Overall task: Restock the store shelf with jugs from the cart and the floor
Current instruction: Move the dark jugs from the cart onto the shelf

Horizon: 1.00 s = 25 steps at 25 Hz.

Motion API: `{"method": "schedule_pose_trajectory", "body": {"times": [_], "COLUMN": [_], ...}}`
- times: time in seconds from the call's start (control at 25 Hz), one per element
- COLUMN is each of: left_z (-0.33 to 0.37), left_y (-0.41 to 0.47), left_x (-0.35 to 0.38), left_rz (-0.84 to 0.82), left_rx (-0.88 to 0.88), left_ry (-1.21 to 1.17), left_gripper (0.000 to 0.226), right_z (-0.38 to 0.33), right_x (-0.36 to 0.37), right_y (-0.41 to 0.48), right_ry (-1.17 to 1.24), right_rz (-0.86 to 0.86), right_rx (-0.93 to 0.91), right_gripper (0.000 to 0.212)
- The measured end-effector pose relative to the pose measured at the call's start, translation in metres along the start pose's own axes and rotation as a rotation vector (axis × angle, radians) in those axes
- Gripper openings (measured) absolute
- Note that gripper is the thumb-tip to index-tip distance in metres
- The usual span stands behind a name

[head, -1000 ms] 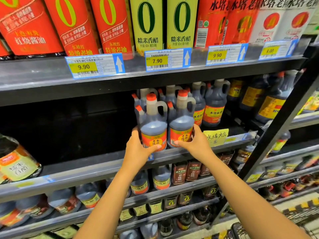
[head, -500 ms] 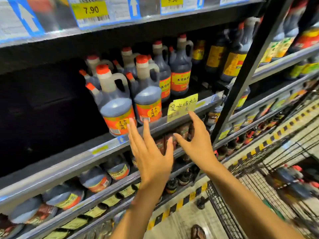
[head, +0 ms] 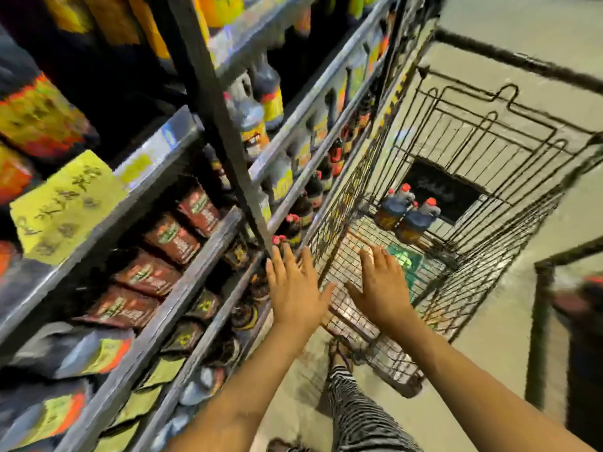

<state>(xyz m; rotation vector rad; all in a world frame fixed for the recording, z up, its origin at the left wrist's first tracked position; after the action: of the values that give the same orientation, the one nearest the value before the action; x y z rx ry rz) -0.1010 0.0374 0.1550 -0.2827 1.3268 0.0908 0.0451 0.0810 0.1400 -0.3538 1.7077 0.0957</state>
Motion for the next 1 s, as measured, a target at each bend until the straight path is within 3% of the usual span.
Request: {"method": "schedule_pose_trajectory", "body": {"times": [0.28, 0.44, 0.56, 0.68, 0.8, 1.0], "left_z": [0.092, 0.132, 0.151, 0.164, 0.172, 0.176], "left_y": [0.118, 0.183, 0.227, 0.28, 0.332, 0.397], "left_x": [0.1, 0.168, 0.218, 0.276, 0.32, 0.377], "left_rz": [-0.274, -0.384, -0.43, -0.451, -0.378, -0.278], "left_rx": [0.214, 0.229, 0.209, 0.115, 0.001, 0.05], "left_ry": [0.111, 0.157, 0.12, -0.135, -0.568, -0.884], "left_gripper": [0.086, 0.094, 0.104, 0.109, 0.108, 0.101], "right_z": [0.146, 0.221, 0.267, 0.296, 0.315, 0.331], "right_x": [0.061, 0.105, 0.145, 0.199, 0.239, 0.28], "right_y": [0.074, 0.112, 0.142, 0.173, 0.2, 0.242], "right_ry": [0.141, 0.258, 0.473, 0.737, 0.958, 1.166], "right_rz": [-0.17, -0.242, -0.229, -0.169, 0.04, 0.314], "right_rx": [0.367, 0.576, 0.737, 0.875, 1.026, 0.996], "right_gripper": [0.083, 0.089, 0.087, 0.096, 0.101, 0.087]}}
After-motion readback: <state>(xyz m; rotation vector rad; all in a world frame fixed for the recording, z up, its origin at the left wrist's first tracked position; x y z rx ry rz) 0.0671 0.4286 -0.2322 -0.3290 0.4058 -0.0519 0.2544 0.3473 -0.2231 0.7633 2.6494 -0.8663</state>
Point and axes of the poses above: each hand's wrist, its own y-axis towards the middle knuckle, its own x-axis out of the palm, z = x × y, the point moved 6 cm from there along y, towards the middle knuckle, and after that the axes turned 2 degrees about -y, right-handed, at the moved point
